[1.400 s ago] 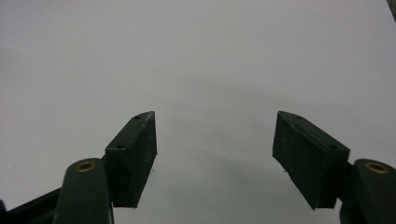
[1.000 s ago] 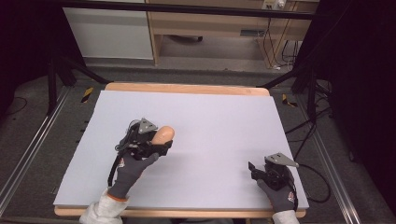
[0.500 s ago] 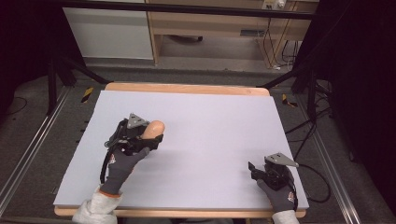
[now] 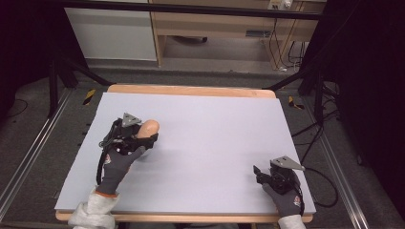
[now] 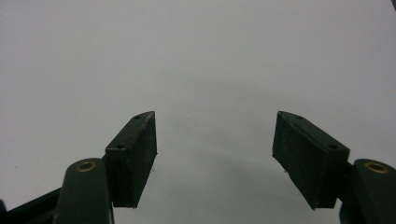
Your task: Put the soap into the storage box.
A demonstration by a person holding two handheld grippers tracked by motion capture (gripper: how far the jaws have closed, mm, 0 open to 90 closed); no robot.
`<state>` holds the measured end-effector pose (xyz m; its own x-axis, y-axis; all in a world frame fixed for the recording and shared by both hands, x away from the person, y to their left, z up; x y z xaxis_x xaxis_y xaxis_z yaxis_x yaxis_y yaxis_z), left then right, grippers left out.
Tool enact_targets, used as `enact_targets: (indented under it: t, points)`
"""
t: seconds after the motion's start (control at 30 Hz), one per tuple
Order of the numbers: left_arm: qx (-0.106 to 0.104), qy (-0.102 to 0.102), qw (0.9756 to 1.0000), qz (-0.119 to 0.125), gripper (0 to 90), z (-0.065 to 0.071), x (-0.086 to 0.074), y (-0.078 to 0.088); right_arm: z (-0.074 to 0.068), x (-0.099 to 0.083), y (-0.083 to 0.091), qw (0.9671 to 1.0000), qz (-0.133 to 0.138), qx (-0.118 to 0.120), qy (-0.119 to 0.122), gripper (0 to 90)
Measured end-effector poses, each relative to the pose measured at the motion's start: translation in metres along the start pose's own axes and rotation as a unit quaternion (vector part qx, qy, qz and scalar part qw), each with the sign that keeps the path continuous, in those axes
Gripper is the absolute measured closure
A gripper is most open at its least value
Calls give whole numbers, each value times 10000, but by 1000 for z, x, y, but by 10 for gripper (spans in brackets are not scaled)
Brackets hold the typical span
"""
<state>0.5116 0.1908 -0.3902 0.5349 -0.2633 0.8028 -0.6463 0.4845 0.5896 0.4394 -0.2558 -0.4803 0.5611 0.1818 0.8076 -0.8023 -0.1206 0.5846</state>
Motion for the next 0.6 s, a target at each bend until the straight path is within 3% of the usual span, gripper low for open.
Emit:
enact_targets:
  t: [0.6]
  points:
    - [246,184,9993,-189,315,-23,-7,-15,0,0,-1,10000,-1,-3,31,305]
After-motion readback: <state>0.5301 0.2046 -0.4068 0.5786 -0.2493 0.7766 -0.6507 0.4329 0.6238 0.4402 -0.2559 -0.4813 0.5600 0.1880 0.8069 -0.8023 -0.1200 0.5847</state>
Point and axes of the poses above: each handheld gripper's, and its own axes: y roughly backward along the jaws, x roughly out of its top, z roughly to its right, the point moved 2 cm from there along -y, roughly forward along the jaws, and after that the axes turned 7 degrees about -x, right-handed, at the moved point
